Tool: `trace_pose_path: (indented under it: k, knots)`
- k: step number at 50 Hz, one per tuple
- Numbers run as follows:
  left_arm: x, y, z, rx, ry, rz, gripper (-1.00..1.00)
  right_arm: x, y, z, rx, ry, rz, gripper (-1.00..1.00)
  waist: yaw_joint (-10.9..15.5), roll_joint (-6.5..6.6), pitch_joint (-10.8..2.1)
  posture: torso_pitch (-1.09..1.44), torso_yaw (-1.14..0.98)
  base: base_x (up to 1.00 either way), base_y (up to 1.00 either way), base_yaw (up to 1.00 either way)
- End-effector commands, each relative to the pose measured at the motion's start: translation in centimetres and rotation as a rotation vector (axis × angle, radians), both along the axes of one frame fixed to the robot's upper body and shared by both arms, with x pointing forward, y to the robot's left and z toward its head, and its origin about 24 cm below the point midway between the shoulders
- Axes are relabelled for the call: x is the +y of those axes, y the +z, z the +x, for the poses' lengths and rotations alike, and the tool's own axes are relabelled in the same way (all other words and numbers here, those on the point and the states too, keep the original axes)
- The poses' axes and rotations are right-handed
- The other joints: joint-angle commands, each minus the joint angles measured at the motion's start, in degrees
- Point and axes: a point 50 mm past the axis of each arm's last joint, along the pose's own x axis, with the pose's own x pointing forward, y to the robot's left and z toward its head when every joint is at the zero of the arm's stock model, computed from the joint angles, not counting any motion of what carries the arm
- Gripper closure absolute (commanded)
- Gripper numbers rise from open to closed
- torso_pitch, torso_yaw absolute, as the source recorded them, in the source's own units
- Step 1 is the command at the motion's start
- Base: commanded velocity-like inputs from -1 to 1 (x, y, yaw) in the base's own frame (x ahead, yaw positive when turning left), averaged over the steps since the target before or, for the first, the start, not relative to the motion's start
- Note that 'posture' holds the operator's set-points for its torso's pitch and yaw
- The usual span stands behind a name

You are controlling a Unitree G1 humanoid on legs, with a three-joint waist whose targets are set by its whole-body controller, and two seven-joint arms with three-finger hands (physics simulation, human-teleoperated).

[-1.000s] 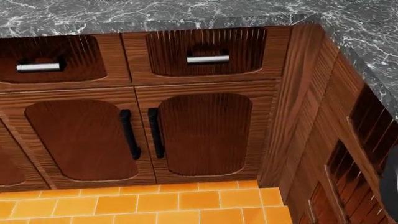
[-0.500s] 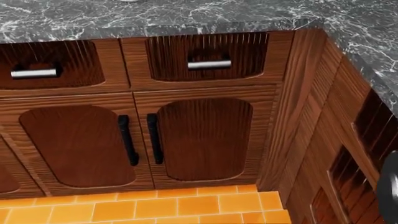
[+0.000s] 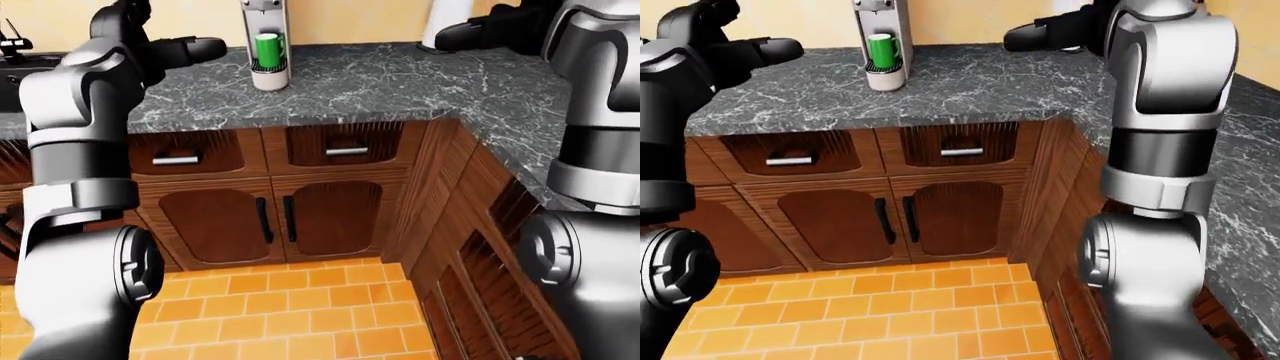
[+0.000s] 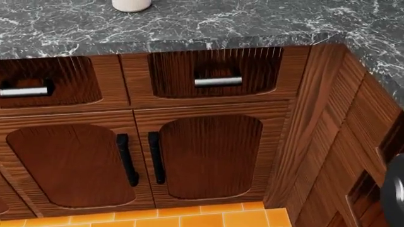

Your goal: Press the button on the coffee machine to serve coffee.

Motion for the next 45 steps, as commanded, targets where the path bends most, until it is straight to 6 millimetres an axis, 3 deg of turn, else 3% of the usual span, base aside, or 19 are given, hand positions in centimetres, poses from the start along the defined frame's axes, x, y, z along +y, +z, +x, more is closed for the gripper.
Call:
trace_pose_path:
  k: [1, 5, 7, 8, 11, 12, 13, 16, 19, 21, 23, 26, 28, 29, 31, 32, 34, 42, 45]
  knots:
    - [0.49, 3.06, -0.91, -0.126, 0.018, 0.01, -1.0, 0.77, 2.34, -0.88, -0.106, 0.021, -0.021, -1.0, 0.8, -0.55, -0.96, 0.0, 0.0, 0.0, 0.0, 0.0]
    - [0.67, 2.91, -0.84, -0.127, 0.02, 0.008, -1.0, 0.81, 2.46, -0.88, -0.113, 0.022, -0.019, -1.0, 0.4, 1.89, 0.38, 0.0, 0.0, 0.0, 0.0, 0.0]
    - [0.65, 2.97, -0.87, -0.126, 0.021, 0.007, -1.0, 0.78, 2.47, -0.81, -0.114, 0.021, -0.019, -1.0, -0.1, 5.03, -0.27, 0.0, 0.0, 0.0, 0.0, 0.0]
    - [0.59, 3.07, -0.9, -0.126, 0.02, 0.007, -1.0, 0.78, 2.55, -0.83, -0.115, 0.021, -0.019, -1.0, -0.3, 3.7, 0.1, 0.0, 0.0, 0.0, 0.0, 0.0]
    - [0.52, 3.38, -0.99, -0.128, 0.02, 0.005, -1.0, 0.73, 2.75, -0.91, -0.121, 0.024, -0.021, -1.0, -0.2, 3.54, -1.07, 0.0, 0.0, 0.01, 0.01, 0.0]
    - [0.47, 3.53, -1.04, -0.128, 0.02, 0.005, -1.0, 0.72, 2.74, -0.9, -0.121, 0.024, -0.021, -1.0, -0.3, 3.82, -2.52, 0.0, 0.0, 0.05, 0.05, 0.0]
    - [0.48, 3.38, -0.95, -0.129, 0.02, 0.005, -1.0, 0.76, 2.75, -0.89, -0.12, 0.025, -0.02, -1.0, 0.0, 3.37, -2.74, 0.0, 0.0, 0.05, 0.05, 0.0]
    - [0.52, 3.33, -0.87, -0.129, 0.02, 0.004, -1.0, 0.79, 2.72, -0.82, -0.121, 0.028, -0.021, -1.0, 0.3, 2.87, -2.5, 0.0, 0.0, 0.07, 0.07, 0.0]
    - [0.57, 3.32, -0.9, -0.129, 0.02, 0.005, -1.0, 0.87, 2.64, -0.8, -0.119, 0.031, -0.02, -1.0, 0.4, 1.13, -1.66, 0.0, 0.0, 0.12, 0.09, 0.0]
    - [0.63, 3.24, -0.87, -0.129, 0.02, 0.004, -1.0, 0.92, 2.53, -0.81, -0.117, 0.032, -0.02, -1.0, 0.4, 1.47, -1.72, 0.0, 0.0, 0.14, 0.1, 0.0]
    - [0.64, 3.26, -0.86, -0.129, 0.02, 0.005, -1.0, 0.93, 2.59, -0.84, -0.118, 0.032, -0.019, -1.0, 0.5, 0.97, -2.12, 0.0, 0.0, 0.16, 0.1, 0.0]
    - [0.57, 3.39, -0.94, -0.13, 0.019, 0.006, -1.0, 1.03, 2.63, -0.83, -0.118, 0.034, -0.02, -1.0, 0.3, 2.07, -2.13, 0.0, 0.0, 0.17, 0.1, 0.0]
    - [0.59, 3.45, -1.03, -0.129, 0.02, 0.006, -1.0, 1.05, 2.51, -0.81, -0.116, 0.034, -0.02, -1.0, 0.0, 3.31, -1.34, 0.0, 0.0, 0.17, 0.11, 0.0]
    - [0.63, 3.45, -1.05, -0.129, 0.021, 0.006, -1.0, 1.04, 2.48, -0.78, -0.115, 0.035, -0.022, -1.0, -0.1, 4.09, -1.28, 0.0, 0.0, 0.17, 0.1, 0.0]
    - [0.67, 3.34, -1.03, -0.128, 0.022, 0.006, -1.0, 1.05, 2.5, -0.75, -0.115, 0.035, -0.023, -1.0, -0.6, 6.98, -1.95, 0.0, 0.0, 0.17, 0.11, 0.0]
    - [0.67, 3.29, -1.02, -0.128, 0.022, 0.006, -1.0, 1.1, 2.54, -0.73, -0.115, 0.036, -0.023, -1.0, -0.6, 6.45, -2.32, 0.0, 0.0, 0.17, 0.12, 0.0]
    - [0.65, 3.29, -1.02, -0.127, 0.021, 0.006, -1.0, 1.12, 2.56, -0.69, -0.115, 0.036, -0.023, -1.0, -0.6, 7.64, -1.57, 0.0, 0.0, 0.17, 0.11, 0.0]
    - [0.85, 2.94, -0.86, -0.126, 0.022, 0.008, -1.0, 1.23, 2.45, -0.53, -0.113, 0.04, -0.023, -1.0, 0.1, 3.14, -0.92, 0.0, 0.0, 0.17, 0.12, 0.0]
    - [0.77, 3.13, -0.93, -0.127, 0.022, 0.009, -1.0, 1.23, 2.44, -0.54, -0.114, 0.041, -0.023, -1.0, 0.6, -0.38, -1.48, 0.0, 0.0, 0.17, 0.12, 0.0]
